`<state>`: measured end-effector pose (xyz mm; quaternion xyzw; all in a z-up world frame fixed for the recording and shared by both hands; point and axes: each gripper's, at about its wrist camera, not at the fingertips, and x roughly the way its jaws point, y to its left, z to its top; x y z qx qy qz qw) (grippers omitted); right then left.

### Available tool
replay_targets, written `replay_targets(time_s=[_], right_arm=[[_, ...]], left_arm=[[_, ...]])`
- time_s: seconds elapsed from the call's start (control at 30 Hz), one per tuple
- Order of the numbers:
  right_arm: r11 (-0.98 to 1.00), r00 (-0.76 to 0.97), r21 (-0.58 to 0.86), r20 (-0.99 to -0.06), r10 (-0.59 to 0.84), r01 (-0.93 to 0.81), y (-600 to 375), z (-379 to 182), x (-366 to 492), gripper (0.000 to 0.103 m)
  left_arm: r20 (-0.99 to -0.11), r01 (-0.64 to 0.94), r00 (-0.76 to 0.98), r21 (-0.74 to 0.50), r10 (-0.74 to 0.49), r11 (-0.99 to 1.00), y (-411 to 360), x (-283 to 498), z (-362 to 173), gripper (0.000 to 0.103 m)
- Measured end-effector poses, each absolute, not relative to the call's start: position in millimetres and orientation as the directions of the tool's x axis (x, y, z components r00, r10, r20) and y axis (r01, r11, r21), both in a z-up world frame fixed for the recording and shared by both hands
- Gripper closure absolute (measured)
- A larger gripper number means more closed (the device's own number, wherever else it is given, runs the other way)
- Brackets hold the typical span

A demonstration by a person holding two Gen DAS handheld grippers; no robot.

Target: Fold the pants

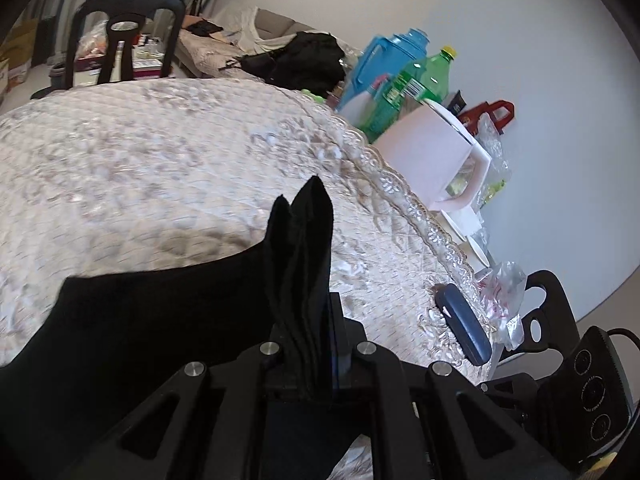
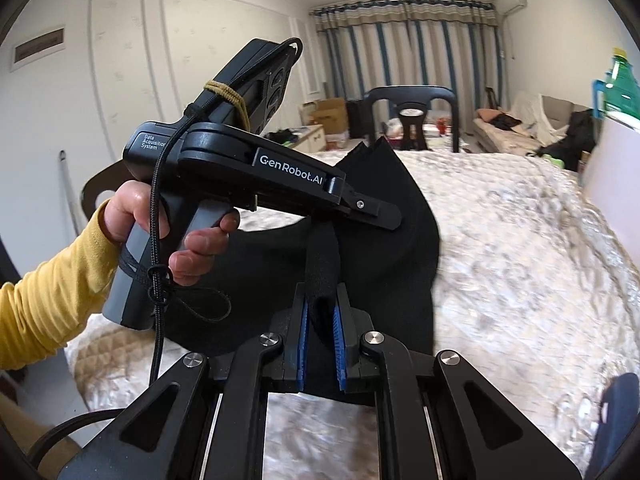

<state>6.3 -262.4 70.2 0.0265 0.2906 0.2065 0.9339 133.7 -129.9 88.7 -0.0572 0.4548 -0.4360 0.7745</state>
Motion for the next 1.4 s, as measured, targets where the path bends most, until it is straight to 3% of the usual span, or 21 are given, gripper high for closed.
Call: replay_targets(time_s=[0.43, 0.83, 1.13, 1.4], right_arm=[[0.869, 0.69, 0.2, -0.539, 0.483, -0.453, -227, 63, 16, 0.092], [0.857, 0.605, 0.231, -0.625, 0.493, -0.46, -199, 34, 34, 0.092], [0.821, 0.544, 0.324, -0.626, 0.559, -0.47, -196, 29, 39, 0.084], [0.856, 0.621, 0.294, -0.593, 0.513, -0.426, -217, 39, 26, 0.083]], left_arm=[[-0.654, 0.538, 0.26, -0.513, -0.711, 0.669, -60, 133, 69, 0.093], [-0.698, 0.442, 0.232, -0.545, -0.678, 0.712, -30, 139, 23, 0.092], [-0.706, 0.43, 0.279, -0.515, -0.651, 0.742, -7, 134, 24, 0.062], [-0.684, 0.474, 0.344, -0.465, -0.643, 0.748, -2, 118, 48, 0.06]])
